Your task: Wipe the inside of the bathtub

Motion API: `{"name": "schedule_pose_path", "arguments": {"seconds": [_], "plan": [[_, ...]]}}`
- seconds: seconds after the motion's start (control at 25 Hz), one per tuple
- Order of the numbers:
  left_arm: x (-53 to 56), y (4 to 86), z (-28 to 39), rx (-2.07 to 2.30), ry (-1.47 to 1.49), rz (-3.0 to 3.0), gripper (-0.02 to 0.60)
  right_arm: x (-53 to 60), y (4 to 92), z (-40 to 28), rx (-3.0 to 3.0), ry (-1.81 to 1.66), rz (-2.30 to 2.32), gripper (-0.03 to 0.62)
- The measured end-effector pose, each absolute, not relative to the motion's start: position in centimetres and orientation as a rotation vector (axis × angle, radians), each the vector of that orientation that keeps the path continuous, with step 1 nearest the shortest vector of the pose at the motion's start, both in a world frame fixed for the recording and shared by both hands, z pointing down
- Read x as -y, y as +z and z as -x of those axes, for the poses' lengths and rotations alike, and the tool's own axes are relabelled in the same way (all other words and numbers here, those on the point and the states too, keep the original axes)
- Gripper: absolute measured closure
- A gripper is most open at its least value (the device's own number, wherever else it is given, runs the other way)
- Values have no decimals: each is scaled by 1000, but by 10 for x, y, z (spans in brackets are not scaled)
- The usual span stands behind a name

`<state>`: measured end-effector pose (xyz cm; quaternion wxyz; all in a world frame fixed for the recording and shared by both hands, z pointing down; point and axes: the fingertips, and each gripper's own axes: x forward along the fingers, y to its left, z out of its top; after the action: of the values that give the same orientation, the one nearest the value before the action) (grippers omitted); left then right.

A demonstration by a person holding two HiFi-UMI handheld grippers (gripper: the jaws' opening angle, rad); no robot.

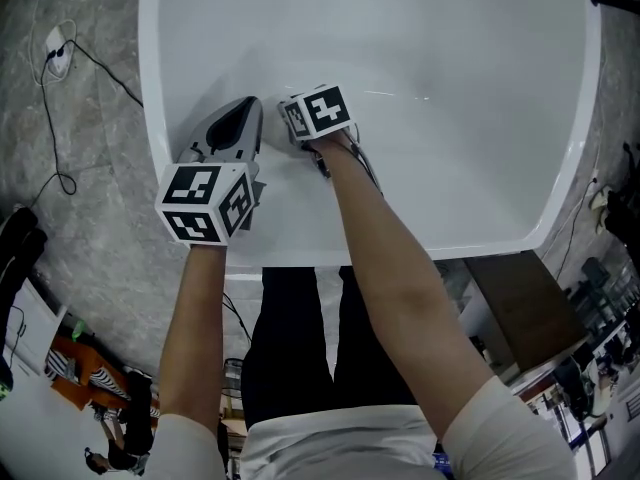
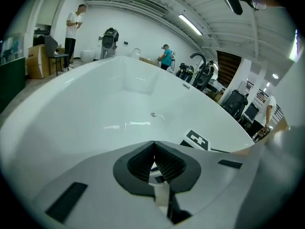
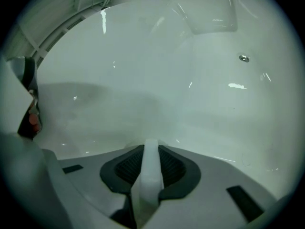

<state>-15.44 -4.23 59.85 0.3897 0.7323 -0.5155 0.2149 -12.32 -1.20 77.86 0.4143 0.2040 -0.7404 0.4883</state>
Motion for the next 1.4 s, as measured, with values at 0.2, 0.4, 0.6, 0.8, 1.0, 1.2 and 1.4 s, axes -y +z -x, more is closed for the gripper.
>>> {"name": "schedule_pose_path", "arguments": {"seconds": [0.2, 0.4, 0.6, 0.8, 1.0, 1.2, 1.4], "plan": [[39, 612, 143, 1284, 558, -1845, 571, 20, 785, 91, 1827, 1209, -558, 494], [39, 621, 128, 1253, 580, -1877, 571, 27, 793, 48, 1777, 1183, -593, 494], [40, 628, 107, 1215, 587, -1893, 571, 36, 800, -6, 1725, 1167, -645, 494], [42, 632, 88, 1180, 588, -1910, 571, 42, 800, -48, 1698, 1156, -690, 494], [43, 637, 75, 1162, 614, -1909, 571, 44, 798, -82, 1675, 1160, -722, 494], [42, 638, 67, 1154, 634, -1919, 571, 46, 794, -102, 1671, 1152, -734, 494], [44, 635, 58, 1149, 636, -1936, 571, 48, 787, -127, 1664, 1145, -753, 494]]}}
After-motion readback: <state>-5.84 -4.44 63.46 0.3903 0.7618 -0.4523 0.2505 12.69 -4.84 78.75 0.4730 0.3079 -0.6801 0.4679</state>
